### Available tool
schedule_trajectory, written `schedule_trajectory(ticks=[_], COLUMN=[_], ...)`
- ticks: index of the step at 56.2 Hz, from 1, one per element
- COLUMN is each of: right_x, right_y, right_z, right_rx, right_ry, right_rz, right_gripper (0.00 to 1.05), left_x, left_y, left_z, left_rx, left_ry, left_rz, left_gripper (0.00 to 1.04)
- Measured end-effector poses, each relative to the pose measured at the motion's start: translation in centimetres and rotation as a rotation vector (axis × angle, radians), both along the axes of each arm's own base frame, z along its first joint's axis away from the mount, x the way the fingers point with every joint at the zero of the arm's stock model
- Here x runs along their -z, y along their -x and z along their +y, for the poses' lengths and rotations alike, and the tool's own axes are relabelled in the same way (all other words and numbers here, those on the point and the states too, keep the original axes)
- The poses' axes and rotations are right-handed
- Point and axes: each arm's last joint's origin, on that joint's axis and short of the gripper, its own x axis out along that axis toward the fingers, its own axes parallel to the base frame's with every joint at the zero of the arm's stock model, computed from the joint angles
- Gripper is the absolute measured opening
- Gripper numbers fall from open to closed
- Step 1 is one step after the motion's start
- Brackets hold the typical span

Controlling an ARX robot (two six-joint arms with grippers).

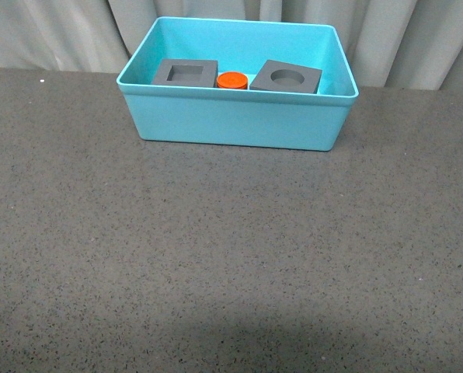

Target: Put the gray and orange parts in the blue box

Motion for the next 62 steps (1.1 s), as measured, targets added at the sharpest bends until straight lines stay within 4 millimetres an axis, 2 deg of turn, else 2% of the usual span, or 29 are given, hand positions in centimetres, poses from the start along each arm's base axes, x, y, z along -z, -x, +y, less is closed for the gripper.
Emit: schedule_trajectory(ticks=[26,31,62], right_x=[0.00,0.00,0.00], right_y=[0.00,0.00,0.00], right_z=[0.00,0.00,0.00], right_rx=[0.000,0.000,0.000], right_ry=[-0.001,-0.001,-0.001], right_rz=[0.000,0.000,0.000], right_gripper=[0.97,0.94,0.95], left_x=[0.00,0.00,0.00], left_y=[0.00,0.00,0.00], left_z=[0.00,0.00,0.00], left_rx=[0.000,0.000,0.000], left_ry=[0.000,0.000,0.000], left_rz=[0.000,0.000,0.000], left_gripper=[0.98,0.98,0.98])
